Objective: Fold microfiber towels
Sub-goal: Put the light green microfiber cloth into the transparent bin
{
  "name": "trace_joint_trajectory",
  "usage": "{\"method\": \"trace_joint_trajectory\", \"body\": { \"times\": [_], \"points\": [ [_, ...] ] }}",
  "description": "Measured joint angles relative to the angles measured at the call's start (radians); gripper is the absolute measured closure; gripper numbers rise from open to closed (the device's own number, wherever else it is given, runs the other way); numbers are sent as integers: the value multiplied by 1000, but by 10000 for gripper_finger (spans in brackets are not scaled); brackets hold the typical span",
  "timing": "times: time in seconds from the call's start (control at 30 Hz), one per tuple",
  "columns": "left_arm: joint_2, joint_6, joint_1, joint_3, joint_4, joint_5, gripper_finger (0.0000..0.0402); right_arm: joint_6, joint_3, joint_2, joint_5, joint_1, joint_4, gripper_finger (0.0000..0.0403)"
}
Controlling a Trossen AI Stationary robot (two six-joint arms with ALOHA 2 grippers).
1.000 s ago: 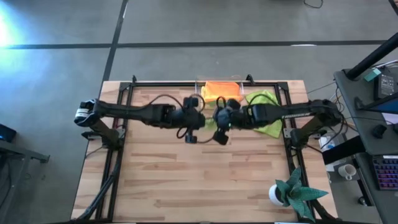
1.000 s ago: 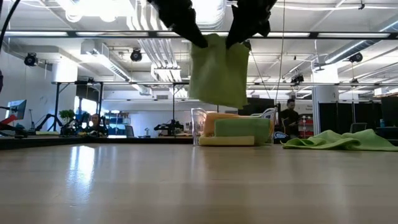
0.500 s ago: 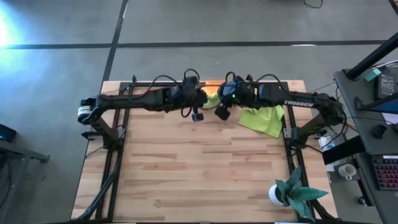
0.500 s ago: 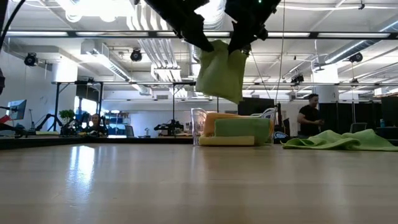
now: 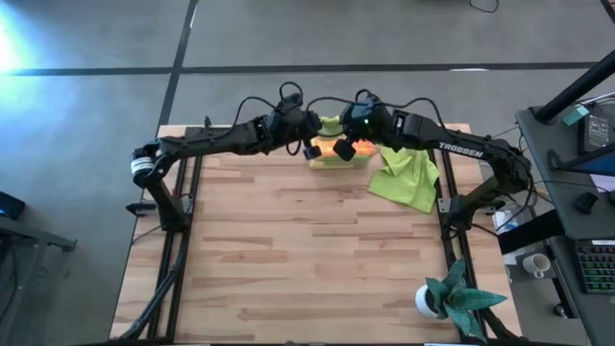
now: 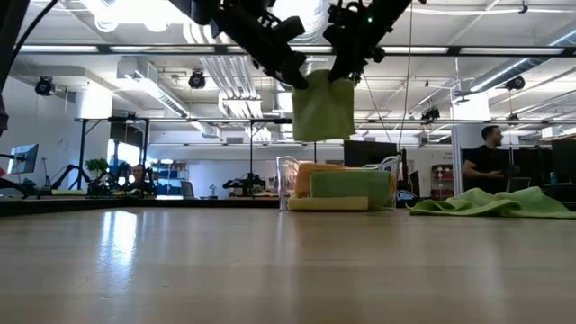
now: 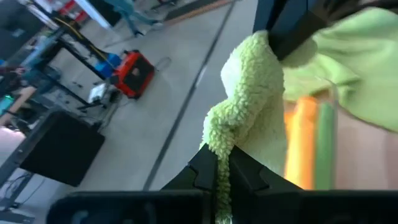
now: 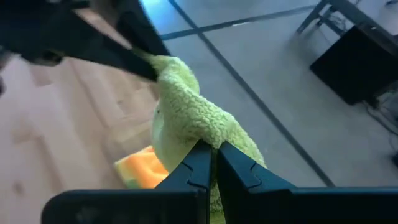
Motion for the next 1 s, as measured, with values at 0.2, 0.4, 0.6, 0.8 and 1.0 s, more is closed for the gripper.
{"method": "trace_joint_trajectory", "body": {
  "times": [0.2, 0.4, 0.6, 0.8, 1.0],
  "points": [
    [43, 3, 46, 0, 84, 30, 400, -37, 0, 29, 0, -73, 30, 392],
    [117, 96, 94, 1, 195, 52, 400, -67, 0, 66, -3, -143, 55, 392],
    [211, 131, 155, 68, 236, 67, 400, -145, 0, 94, -10, -213, 119, 392],
    [294, 211, 200, 168, 231, 83, 400, -239, 0, 131, -54, -280, 212, 392],
    [342, 237, 227, 227, 203, 91, 400, -323, 0, 167, -65, -332, 274, 392]
  ]
}}
